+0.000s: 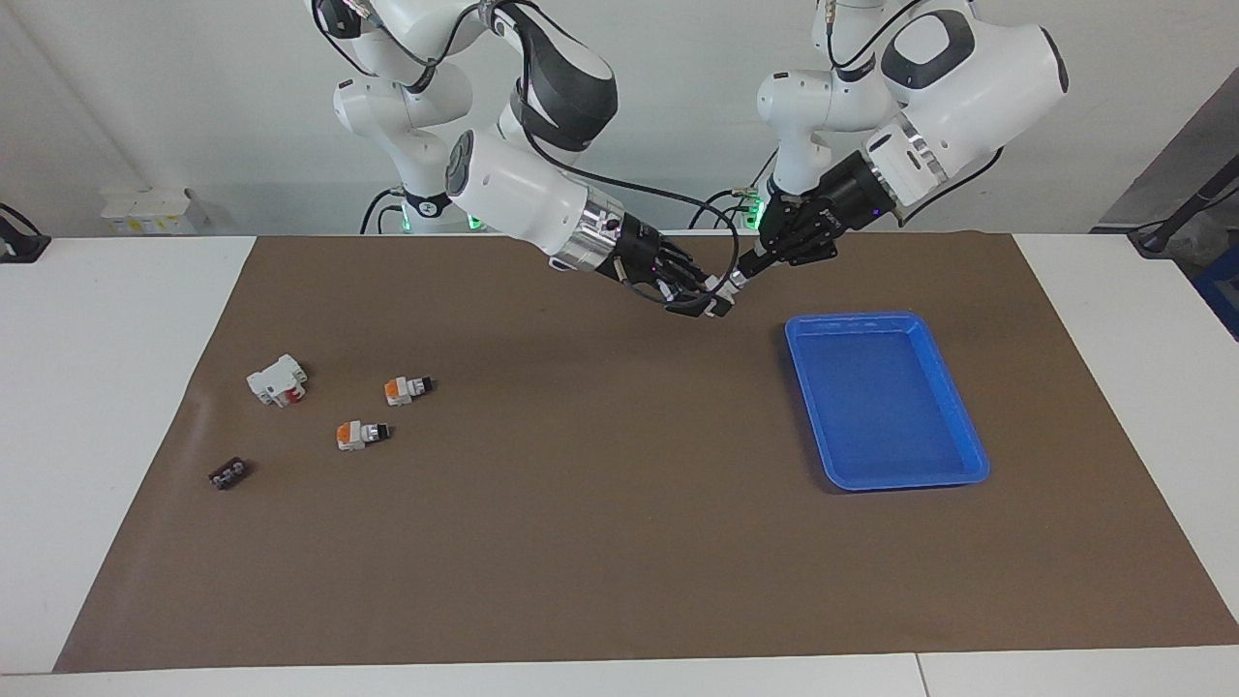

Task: Turn and place switch with both arms

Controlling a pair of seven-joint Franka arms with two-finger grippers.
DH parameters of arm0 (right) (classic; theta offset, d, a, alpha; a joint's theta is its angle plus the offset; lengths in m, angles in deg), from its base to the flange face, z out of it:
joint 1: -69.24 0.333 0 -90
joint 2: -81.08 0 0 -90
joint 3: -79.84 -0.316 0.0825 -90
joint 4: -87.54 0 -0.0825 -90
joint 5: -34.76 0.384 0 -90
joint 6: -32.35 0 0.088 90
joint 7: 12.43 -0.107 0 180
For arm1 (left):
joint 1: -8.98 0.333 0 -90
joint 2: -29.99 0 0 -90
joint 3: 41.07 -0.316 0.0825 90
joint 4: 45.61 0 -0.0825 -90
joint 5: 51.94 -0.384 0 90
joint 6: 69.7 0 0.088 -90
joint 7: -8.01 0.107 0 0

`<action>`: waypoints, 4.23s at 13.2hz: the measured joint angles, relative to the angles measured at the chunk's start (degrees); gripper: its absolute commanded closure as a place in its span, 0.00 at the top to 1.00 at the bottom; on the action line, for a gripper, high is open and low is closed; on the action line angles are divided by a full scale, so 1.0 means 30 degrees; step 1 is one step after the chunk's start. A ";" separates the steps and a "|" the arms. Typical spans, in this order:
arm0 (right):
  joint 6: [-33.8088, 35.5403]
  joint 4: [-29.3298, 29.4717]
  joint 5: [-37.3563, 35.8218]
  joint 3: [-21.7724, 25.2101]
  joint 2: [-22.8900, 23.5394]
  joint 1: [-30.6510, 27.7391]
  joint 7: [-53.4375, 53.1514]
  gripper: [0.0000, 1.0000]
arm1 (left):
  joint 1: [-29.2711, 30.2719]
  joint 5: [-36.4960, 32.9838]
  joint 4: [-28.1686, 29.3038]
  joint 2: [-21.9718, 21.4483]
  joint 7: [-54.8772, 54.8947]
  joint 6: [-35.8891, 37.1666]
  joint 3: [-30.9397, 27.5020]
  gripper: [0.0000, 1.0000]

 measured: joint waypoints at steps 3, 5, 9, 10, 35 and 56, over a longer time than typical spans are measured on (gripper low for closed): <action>0.0216 -0.0199 0.0002 0.0026 -0.0159 -0.0093 0.0000 0.00 | 0.0014 -0.0079 -0.0017 -0.0015 -0.5201 -0.0047 0.0210 0.00; 0.0239 -0.0300 0.0008 0.0027 -0.0246 -0.0127 0.0000 0.00 | 0.0019 -0.0178 -0.0066 -0.0016 -0.7787 -0.0079 0.0315 0.00; 0.0310 -0.0394 0.0016 0.0028 -0.0316 -0.0198 0.0000 0.00 | 0.0028 -0.0228 -0.0078 -0.0016 -1.2630 -0.0224 0.0460 0.00; 0.0287 -0.0388 0.0035 0.0032 -0.0315 -0.0236 0.0000 0.00 | 0.0028 -0.0247 -0.0069 -0.0017 -1.3745 -0.0446 0.0537 0.00; 0.0018 -0.0445 -0.1411 0.0251 -0.1322 -0.1175 -0.0048 1.00 | -0.0178 -0.0077 0.0344 -0.0457 -2.1905 -0.3066 0.1991 0.00; 1.0328 -0.0319 -1.8604 0.4095 -0.4958 -0.4746 1.9422 1.00 | 0.5551 -1.3971 0.7354 0.0042 0.4593 -0.1286 0.1822 0.00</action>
